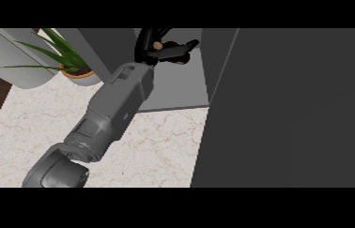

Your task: Pick up the wine, place it into the cabinet and close the cabinet

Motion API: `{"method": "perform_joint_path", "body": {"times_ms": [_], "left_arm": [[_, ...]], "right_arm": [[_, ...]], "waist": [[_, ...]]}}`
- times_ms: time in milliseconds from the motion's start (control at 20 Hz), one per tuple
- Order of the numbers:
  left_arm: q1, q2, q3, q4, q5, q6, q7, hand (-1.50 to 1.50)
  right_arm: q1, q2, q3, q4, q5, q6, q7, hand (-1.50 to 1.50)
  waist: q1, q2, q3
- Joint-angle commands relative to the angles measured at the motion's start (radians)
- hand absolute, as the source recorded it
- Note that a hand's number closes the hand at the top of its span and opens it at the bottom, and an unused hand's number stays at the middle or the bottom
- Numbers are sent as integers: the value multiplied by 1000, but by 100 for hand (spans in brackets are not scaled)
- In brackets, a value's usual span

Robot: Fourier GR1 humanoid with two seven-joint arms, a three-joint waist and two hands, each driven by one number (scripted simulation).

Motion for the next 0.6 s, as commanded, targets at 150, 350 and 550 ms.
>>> {"method": "perform_joint_path", "body": {"times_ms": [150,350,550], "left_arm": [[9,-13,-6,-16,13,-51,13,-150],[4,-13,-19,-49,43,-32,36,-150],[66,-13,-43,-103,75,-138,41,-150]], "right_arm": [[68,-50,-25,-195,-21,-14,75,-150],[54,-49,-17,-214,-6,-29,112,-150],[120,-77,-31,-216,-16,-43,70,-150]], "waist": [[37,-11,1],[48,-18,0],[57,-29,1]]}}
